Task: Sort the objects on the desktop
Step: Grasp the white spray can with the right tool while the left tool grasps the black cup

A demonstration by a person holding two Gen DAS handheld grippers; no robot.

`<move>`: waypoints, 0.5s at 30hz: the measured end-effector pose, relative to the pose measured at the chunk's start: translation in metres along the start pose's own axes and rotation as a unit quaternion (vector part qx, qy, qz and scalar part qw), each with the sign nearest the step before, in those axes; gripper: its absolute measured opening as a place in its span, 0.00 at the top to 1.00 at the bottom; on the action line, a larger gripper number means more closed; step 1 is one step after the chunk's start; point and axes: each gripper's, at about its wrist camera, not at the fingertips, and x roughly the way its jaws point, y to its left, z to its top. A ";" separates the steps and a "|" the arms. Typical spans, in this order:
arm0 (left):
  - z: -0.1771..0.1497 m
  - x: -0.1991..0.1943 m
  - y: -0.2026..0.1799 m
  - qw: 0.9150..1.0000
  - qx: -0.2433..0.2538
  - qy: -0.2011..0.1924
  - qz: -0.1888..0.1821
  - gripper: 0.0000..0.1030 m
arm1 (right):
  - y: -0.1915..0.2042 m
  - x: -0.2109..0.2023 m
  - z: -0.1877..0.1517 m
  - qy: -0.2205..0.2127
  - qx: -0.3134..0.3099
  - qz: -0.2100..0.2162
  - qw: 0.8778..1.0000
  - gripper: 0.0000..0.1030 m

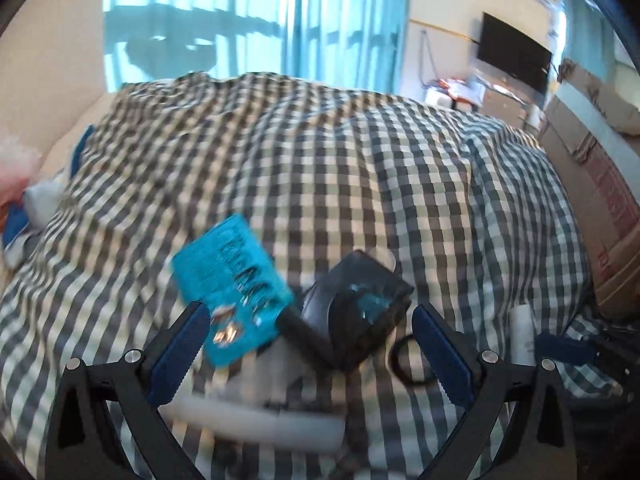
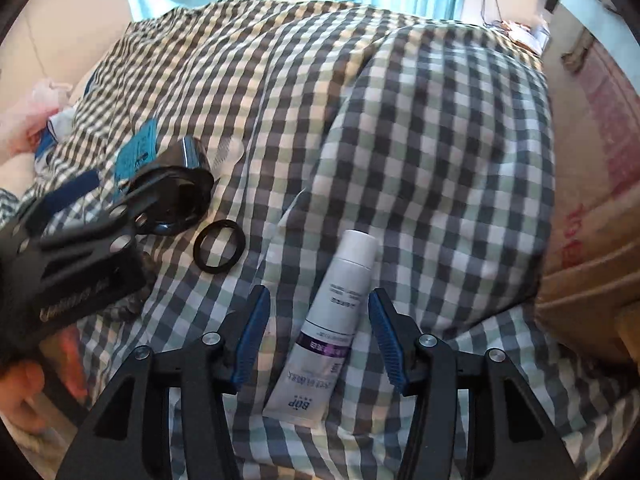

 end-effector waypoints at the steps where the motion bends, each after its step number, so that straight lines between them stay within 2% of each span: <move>1: 0.002 0.005 0.000 1.000 0.003 0.003 -0.003 0.00 | 0.001 0.003 0.000 0.003 -0.001 0.000 1.000 0.50; 4: 0.002 0.019 0.002 1.000 0.008 0.009 -0.024 0.00 | -0.004 0.007 0.003 0.010 0.012 0.007 1.000 0.52; 6: -0.001 0.027 0.001 0.999 0.023 0.019 -0.040 0.14 | -0.007 0.008 0.004 0.014 0.017 0.009 1.000 0.62; 9: -0.007 0.028 -0.007 0.997 0.061 0.018 -0.042 0.50 | -0.015 0.009 0.004 0.021 0.032 0.023 0.999 0.73; 11: -0.010 0.027 -0.012 0.996 0.075 0.024 -0.048 0.51 | -0.020 0.008 0.003 0.022 0.042 0.032 0.998 0.74; 15: -0.015 0.014 -0.019 0.995 0.092 0.010 -0.030 0.51 | -0.025 0.000 0.000 0.018 0.047 0.041 0.998 0.76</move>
